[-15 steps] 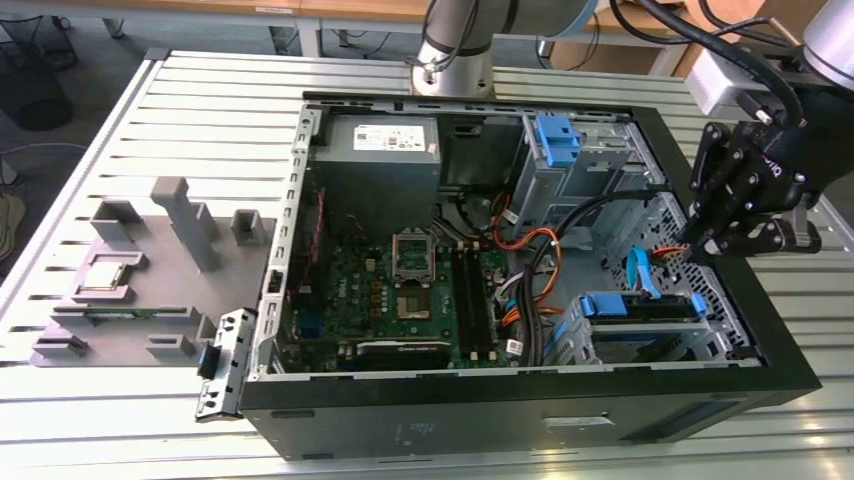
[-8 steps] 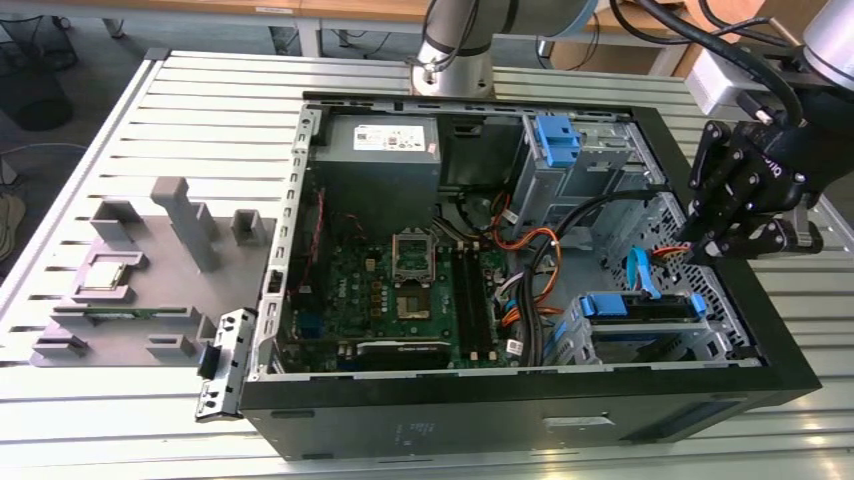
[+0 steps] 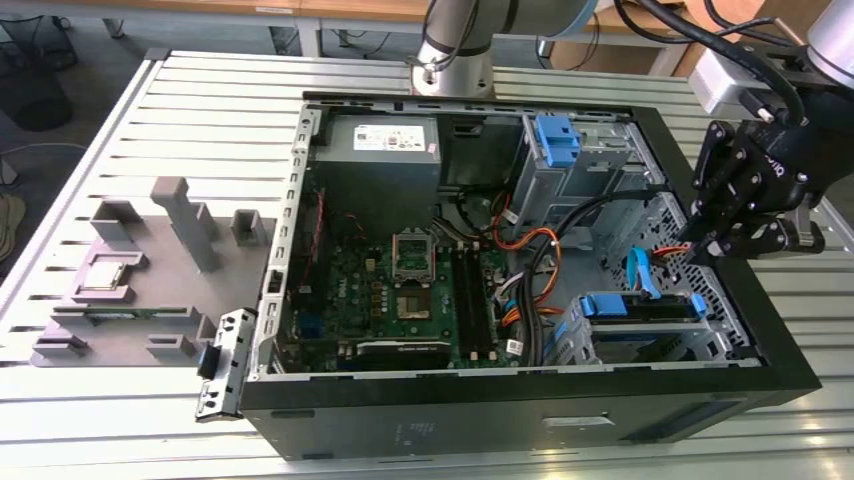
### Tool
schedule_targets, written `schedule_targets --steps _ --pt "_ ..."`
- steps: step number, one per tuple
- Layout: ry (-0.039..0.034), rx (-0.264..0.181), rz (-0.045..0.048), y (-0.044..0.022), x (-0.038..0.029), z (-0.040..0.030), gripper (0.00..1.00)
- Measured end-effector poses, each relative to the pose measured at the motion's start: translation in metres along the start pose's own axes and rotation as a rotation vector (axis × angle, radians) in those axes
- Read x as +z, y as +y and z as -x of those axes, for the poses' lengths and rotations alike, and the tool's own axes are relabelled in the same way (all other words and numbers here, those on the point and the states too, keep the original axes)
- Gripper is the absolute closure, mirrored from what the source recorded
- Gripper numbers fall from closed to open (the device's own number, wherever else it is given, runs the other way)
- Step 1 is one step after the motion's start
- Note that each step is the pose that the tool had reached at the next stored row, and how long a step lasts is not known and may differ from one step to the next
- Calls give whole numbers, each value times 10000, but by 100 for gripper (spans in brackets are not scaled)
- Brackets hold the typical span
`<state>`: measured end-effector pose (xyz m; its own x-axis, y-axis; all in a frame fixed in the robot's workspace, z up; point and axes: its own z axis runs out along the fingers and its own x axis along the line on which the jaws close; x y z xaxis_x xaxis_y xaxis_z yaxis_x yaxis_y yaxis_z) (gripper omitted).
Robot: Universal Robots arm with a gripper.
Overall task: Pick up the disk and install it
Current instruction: 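Insert the second disk wire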
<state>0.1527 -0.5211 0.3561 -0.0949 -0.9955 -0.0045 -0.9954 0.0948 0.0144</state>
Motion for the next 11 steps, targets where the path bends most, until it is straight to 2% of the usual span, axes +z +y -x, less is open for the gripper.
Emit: schedule_targets --steps 4,8,11 --pt "18 23 6 0 0 3 67" --pt "27 221 111 0 -2 4 67" --pt "27 335 143 -1 -2 14 67"
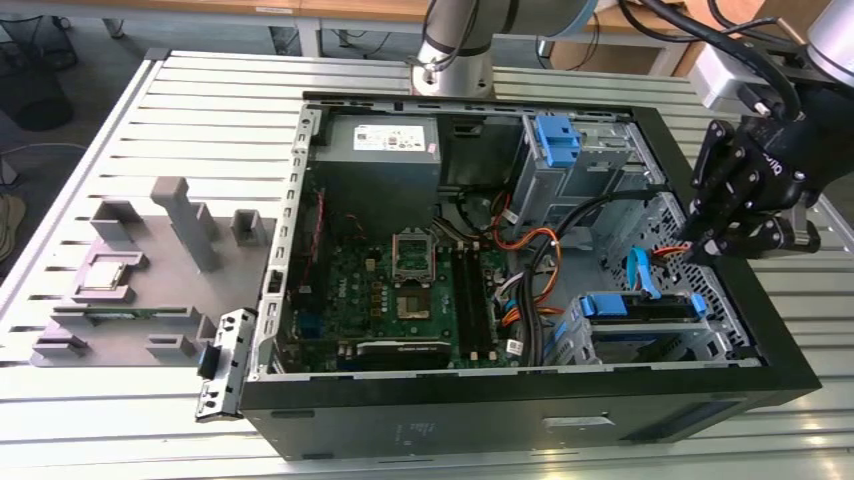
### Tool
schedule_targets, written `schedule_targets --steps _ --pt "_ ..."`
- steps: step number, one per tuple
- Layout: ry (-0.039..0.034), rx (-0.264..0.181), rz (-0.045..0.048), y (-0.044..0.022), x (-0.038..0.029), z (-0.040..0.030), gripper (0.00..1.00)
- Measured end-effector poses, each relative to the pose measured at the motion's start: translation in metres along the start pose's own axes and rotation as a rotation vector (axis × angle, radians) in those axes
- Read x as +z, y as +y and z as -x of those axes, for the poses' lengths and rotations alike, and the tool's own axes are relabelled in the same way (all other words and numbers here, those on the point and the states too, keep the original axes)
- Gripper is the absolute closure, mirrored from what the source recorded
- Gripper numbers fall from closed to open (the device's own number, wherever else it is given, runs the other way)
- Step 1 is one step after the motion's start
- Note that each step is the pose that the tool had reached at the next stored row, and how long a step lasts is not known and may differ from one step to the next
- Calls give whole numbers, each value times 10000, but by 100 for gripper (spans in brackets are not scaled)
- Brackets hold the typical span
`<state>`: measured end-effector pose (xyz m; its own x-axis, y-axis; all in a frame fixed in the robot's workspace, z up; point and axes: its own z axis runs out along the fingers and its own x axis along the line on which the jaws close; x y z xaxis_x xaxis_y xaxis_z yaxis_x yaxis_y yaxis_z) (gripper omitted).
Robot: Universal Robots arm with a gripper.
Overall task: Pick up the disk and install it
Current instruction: 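Insert the second disk wire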
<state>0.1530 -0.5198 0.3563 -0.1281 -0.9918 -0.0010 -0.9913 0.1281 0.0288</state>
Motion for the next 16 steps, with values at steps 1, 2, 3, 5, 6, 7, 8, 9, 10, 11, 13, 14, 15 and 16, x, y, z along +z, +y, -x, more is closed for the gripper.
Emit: schedule_targets --steps 1,2,3,5,6,7,8,9,10,11,13,14,15,16 --pt "-1 39 3 0 0 7 67" --pt "-2 74 6 -1 0 14 67" --pt "-1 103 8 -2 0 22 67" --pt "0 139 23 -13 0 35 67" --pt "1 145 41 -24 0 40 67" --pt "5 150 59 -36 -1 44 67" --pt "7 152 83 -49 -2 48 67" --pt "11 153 115 -65 -2 50 67" --pt "18 153 166 -84 -2 52 67" --pt "27 153 234 -99 -3 54 67" --pt "48 155 383 -125 -4 58 67" --pt "60 157 462 -138 -4 60 67" --pt "70 160 540 -150 -4 61 67" --pt "79 162 611 -163 -5 63 67"
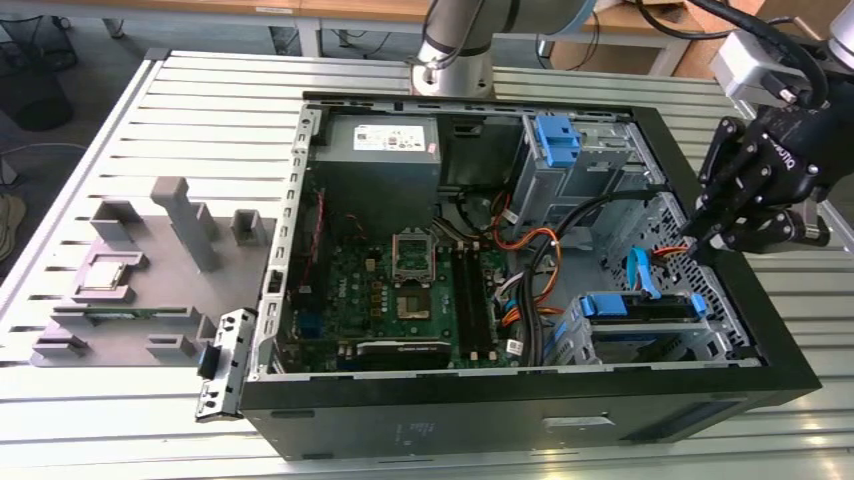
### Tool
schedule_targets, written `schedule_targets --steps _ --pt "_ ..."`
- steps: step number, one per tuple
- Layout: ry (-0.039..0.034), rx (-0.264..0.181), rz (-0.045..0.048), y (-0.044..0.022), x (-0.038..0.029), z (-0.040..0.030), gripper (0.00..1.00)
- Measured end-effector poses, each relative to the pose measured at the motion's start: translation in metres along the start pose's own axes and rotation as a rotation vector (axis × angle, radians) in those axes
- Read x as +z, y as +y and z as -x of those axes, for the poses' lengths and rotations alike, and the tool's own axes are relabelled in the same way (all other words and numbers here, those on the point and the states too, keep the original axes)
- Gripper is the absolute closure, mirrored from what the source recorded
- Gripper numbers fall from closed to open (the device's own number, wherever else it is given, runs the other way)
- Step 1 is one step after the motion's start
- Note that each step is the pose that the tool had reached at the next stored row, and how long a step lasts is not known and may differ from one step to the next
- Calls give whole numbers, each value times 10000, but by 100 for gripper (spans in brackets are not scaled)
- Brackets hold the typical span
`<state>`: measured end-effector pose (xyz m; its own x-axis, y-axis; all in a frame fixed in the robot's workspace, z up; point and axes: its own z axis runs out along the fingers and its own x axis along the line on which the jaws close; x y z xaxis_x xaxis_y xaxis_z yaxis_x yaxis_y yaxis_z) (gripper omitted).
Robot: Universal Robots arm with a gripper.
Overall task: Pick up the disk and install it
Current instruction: 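Insert the second disk wire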
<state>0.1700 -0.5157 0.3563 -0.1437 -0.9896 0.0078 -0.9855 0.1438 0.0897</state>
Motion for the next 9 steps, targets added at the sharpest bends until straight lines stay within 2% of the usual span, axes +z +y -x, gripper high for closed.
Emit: schedule_targets --steps 5,9 --pt "38 2 266 -136 -11 20 67" --pt "89 3 619 -238 -20 35 67"
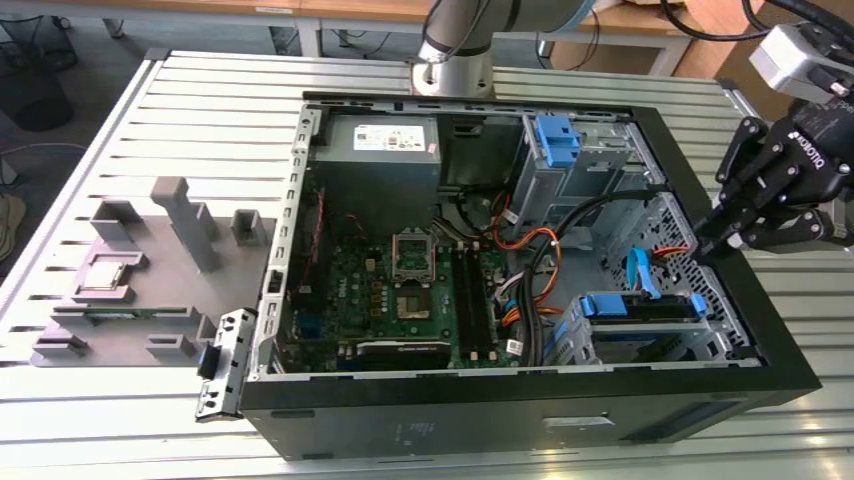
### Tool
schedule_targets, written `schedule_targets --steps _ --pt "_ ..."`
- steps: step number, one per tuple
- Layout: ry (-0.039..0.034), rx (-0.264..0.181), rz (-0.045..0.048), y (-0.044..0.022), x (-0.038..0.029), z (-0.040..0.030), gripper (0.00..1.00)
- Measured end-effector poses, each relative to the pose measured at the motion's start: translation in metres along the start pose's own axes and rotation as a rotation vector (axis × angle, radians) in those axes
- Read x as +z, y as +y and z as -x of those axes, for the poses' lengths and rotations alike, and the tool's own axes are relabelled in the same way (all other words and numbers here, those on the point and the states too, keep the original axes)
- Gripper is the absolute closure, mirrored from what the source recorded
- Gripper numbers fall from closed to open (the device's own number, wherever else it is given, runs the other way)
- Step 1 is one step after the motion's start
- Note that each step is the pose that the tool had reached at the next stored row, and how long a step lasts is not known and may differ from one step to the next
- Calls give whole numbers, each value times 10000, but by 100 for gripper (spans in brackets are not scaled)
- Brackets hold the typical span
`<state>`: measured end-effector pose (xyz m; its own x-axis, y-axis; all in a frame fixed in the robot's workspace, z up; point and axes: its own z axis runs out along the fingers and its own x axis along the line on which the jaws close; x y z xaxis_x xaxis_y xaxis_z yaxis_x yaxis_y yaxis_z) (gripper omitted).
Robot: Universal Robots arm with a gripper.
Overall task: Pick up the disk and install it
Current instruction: 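Insert the second disk wire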
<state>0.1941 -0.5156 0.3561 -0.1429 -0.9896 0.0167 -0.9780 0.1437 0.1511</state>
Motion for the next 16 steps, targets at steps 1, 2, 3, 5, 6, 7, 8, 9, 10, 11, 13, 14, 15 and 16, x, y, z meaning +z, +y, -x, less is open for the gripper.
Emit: schedule_targets --steps 1,2,3,5,6,7,8,9,10,11,13,14,15,16 --pt "12 2 76 -13 -2 2 67" --pt "22 3 142 -25 -3 4 67" --pt "29 5 195 -34 -5 5 67" --pt "33 4 221 -39 -5 6 67" --pt "33 5 221 -39 -5 6 67" --pt "33 5 223 -39 -5 6 67" --pt "33 5 230 -39 -4 6 67" --pt "41 4 291 -40 -2 5 67" --pt "62 5 416 -41 0 5 67" --pt "83 6 562 -42 3 6 67" --pt "111 6 764 -43 7 6 67" --pt "112 7 769 -43 7 6 67" --pt "112 8 772 -43 7 6 67" --pt "112 8 775 -43 7 6 67"
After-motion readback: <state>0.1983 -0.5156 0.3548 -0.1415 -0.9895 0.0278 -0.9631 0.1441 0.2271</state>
